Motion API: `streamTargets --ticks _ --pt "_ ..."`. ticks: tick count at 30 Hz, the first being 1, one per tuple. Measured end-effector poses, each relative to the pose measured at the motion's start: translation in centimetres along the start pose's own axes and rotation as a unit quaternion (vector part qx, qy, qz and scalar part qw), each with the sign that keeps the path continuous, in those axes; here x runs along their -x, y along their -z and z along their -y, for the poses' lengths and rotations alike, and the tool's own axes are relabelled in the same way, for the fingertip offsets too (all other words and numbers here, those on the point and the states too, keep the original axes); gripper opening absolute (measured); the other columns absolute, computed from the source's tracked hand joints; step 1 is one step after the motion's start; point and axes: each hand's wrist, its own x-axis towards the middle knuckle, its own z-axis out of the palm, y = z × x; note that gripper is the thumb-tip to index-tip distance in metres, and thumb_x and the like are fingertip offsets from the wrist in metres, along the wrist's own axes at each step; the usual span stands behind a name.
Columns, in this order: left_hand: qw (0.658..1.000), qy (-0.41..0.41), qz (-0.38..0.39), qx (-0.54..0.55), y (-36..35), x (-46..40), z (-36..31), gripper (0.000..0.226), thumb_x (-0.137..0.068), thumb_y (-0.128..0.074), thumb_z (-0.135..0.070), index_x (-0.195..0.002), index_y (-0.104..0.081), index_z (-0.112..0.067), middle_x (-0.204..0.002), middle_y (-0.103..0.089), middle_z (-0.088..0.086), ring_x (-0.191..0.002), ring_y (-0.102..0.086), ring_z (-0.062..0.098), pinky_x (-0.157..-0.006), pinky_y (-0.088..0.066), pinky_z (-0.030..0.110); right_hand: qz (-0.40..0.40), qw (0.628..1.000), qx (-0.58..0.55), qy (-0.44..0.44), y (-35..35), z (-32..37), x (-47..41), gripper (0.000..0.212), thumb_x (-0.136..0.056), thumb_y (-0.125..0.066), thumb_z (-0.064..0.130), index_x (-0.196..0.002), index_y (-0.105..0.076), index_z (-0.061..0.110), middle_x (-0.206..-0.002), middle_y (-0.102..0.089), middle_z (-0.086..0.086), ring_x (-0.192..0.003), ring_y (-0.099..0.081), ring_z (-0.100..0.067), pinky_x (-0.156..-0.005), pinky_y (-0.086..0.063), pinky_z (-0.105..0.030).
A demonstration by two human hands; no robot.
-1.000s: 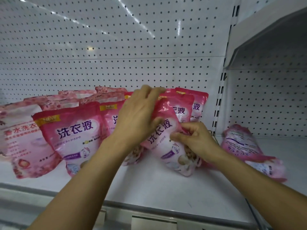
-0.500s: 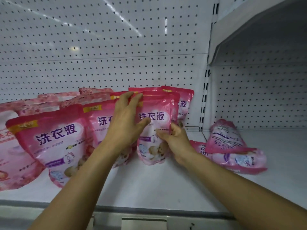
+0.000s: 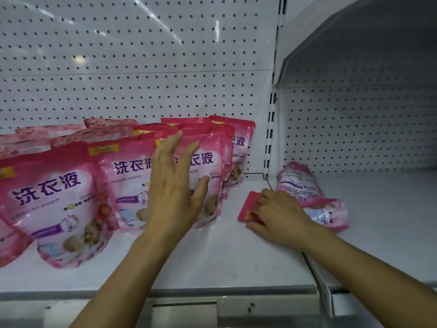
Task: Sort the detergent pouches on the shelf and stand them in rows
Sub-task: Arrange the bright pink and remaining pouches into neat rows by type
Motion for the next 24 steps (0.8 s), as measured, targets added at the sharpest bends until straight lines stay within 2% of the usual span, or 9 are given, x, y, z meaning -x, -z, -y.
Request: streamTargets --ticks 3,5,6,8,13,17,20,22,24 --pt "0.997 -0.004 0.044 0.063 -0.2 1.6 -1.3 0.04 -0.089 -0.066 -0.021 -0.128 -0.057 -0.018 -0.129 -0.053 0.002 -0.116 -0.051 0.015 -0.092 -0.051 0.038 -0.036 0.999 0.013 0.01 -0.6 0.2 0.2 0.013 -0.06 -0.082 0.028 -0.068 -0.072 0.024 -0.067 -0.061 0.007 -0.066 -0.061 -0.017 -0.038 -0.031 -0.025" --pt "0.986 0.03 0.113 0.117 -0.2 2.5 -2.2 0.031 -0.092 -0.062 -0.027 -0.122 -0.057 -0.024 -0.115 -0.057 -0.007 -0.091 -0.06 0.005 -0.074 -0.057 0.037 -0.077 0.994 -0.071 -0.018 -0.1 -0.1 0.5 0.003 -0.074 -0.072 0.024 -0.075 -0.072 0.021 -0.067 -0.06 0.001 -0.06 -0.061 -0.023 -0.039 -0.04 -0.03" --pt "0.976 0.062 0.152 0.141 -0.4 2.8 -2.5 0.03 -0.093 -0.062 -0.029 -0.122 -0.056 -0.025 -0.112 -0.058 -0.01 -0.084 -0.061 0.003 -0.073 -0.057 0.037 -0.115 0.983 -0.131 -0.058 0.4 -0.3 0.6 0.016 -0.083 -0.061 0.027 -0.074 -0.07 0.017 -0.066 -0.06 -0.002 -0.058 -0.06 -0.026 -0.044 -0.044 -0.033" --pt "0.943 0.14 0.235 0.188 -0.9 3.3 -3.3 0.037 -0.091 -0.066 -0.033 -0.126 -0.056 -0.025 -0.113 -0.062 -0.012 -0.084 -0.061 0.0 -0.081 -0.056 0.033 -0.148 0.957 -0.21 -0.135 1.6 -0.6 0.8 0.034 -0.093 -0.048 0.029 -0.07 -0.064 0.011 -0.065 -0.059 -0.004 -0.058 -0.057 -0.024 -0.053 -0.046 -0.034" --pt "0.823 0.261 0.364 0.351 -1.4 3.7 -6.4 0.082 -0.08 -0.077 -0.042 -0.148 -0.032 -0.032 -0.137 -0.048 -0.016 -0.119 -0.053 0.004 -0.102 -0.048 0.031 -0.191 0.895 -0.349 -0.203 5.3 0.8 0.8 0.027 -0.091 -0.06 0.017 -0.065 -0.066 0.012 -0.057 -0.062 0.004 -0.052 -0.054 -0.006 -0.055 -0.042 -0.02" --pt "0.812 0.266 0.276 0.439 -1.4 3.5 -8.0 0.082 -0.076 -0.084 -0.026 -0.139 -0.033 -0.038 -0.126 -0.052 -0.026 -0.118 -0.053 -0.006 -0.095 -0.049 0.021 -0.184 0.814 -0.515 -0.194 9.2 2.3 0.3 0.021 -0.083 -0.069 0.01 -0.064 -0.074 0.016 -0.06 -0.071 0.003 -0.057 -0.068 -0.011 -0.061 -0.058 -0.027" --pt "0.824 0.292 0.136 0.466 -1.3 3.2 -7.9 0.039 -0.087 -0.072 -0.018 -0.12 -0.054 -0.026 -0.11 -0.068 -0.01 -0.1 -0.066 -0.001 -0.074 -0.053 0.013 -0.135 0.8 -0.57 -0.126 11.0 3.8 0.2 0.01 -0.082 -0.072 0.009 -0.075 -0.079 0.009 -0.071 -0.075 -0.004 -0.068 -0.071 -0.013 -0.07 -0.057 -0.027" --pt "0.822 0.319 0.054 0.47 -0.9 3.2 -7.4 0.01 -0.097 -0.058 -0.021 -0.102 -0.066 -0.023 -0.097 -0.075 -0.001 -0.093 -0.071 0.011 -0.072 -0.056 0.021 -0.087 0.784 -0.61 -0.076 11.3 4.5 0.4 0.009 -0.085 -0.071 0.016 -0.087 -0.079 0.01 -0.085 -0.077 -0.004 -0.084 -0.073 -0.013 -0.083 -0.057 -0.026" --pt "0.802 0.354 0.014 0.481 -0.4 3.5 -6.9 0.019 -0.1 -0.052 -0.025 -0.094 -0.07 -0.021 -0.092 -0.078 -0.002 -0.089 -0.073 0.013 -0.076 -0.057 0.03 -0.125 0.767 -0.623 -0.09 11.1 3.9 0.2 0.014 -0.088 -0.068 0.02 -0.092 -0.077 0.011 -0.09 -0.077 -0.001 -0.089 -0.073 -0.013 -0.086 -0.057 -0.028"
